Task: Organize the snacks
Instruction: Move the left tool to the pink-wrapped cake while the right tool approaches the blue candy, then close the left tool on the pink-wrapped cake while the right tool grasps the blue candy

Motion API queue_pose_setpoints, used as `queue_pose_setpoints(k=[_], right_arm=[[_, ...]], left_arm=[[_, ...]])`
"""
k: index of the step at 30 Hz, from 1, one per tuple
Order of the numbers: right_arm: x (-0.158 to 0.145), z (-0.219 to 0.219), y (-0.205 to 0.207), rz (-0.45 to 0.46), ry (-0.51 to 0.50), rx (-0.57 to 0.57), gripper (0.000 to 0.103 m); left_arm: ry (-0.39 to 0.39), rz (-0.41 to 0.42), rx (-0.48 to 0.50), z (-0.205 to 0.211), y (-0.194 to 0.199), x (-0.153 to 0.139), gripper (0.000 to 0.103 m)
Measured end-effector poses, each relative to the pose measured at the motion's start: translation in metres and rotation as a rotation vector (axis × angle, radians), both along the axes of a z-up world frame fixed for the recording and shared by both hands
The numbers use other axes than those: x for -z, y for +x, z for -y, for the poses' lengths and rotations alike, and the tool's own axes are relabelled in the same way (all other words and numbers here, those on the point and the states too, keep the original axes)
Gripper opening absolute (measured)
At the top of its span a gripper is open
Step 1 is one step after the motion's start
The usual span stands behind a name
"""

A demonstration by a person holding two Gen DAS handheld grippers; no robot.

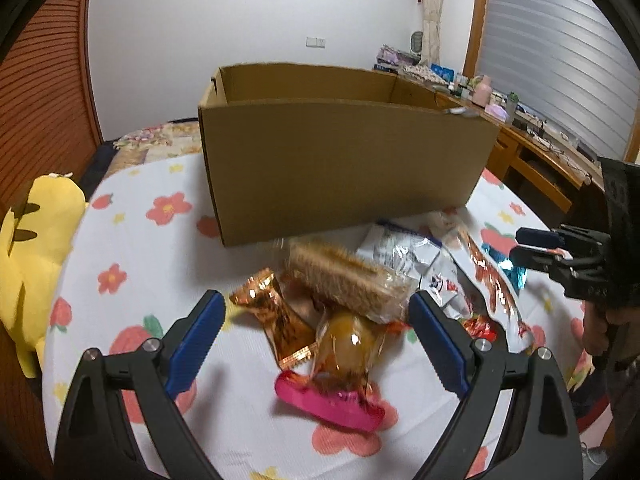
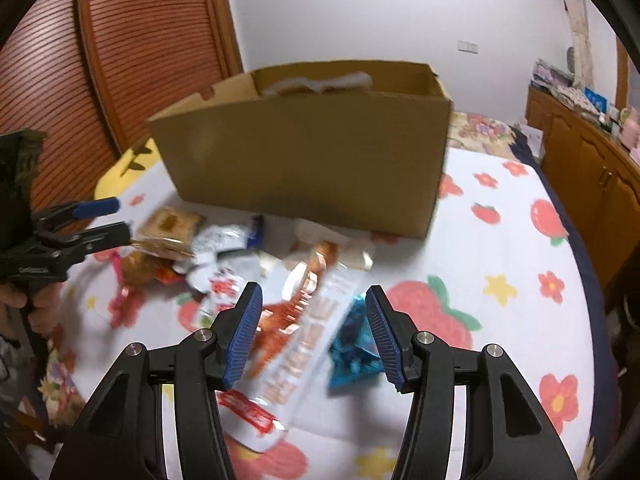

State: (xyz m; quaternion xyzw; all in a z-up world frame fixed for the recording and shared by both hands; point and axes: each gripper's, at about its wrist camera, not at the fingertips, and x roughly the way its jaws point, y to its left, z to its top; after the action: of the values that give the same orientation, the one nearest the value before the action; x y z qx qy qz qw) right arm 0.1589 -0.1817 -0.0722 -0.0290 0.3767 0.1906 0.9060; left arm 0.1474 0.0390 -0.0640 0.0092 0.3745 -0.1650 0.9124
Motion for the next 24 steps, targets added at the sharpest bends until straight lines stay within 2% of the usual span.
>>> queue_pose_setpoints(k=[5, 8, 16, 24], right_arm=[[0.013, 0.012, 0.001, -0.029, -0.007, 0.02, 0.055], [0.018, 0.015, 0.0, -0.041, -0.012, 0.02, 0.055], [0.024, 0.016, 0.0, -0.054, -0.014, 0.017, 0.055], [0.023, 0.014, 0.004, -0.056, -0.027, 0.01, 0.054]], left_arm=[[0.002, -0.031, 0.008, 0.003, -0.003, 0.005, 0.094], [0.03, -0.031, -0.008, 0.004, -0.006, 0.006, 0.094], [0.124, -0.002, 0.042, 0.01, -0.016, 0.006, 0.094], [0.079, -0.054, 0.131, 0.012, -0.012, -0.001, 0.094]])
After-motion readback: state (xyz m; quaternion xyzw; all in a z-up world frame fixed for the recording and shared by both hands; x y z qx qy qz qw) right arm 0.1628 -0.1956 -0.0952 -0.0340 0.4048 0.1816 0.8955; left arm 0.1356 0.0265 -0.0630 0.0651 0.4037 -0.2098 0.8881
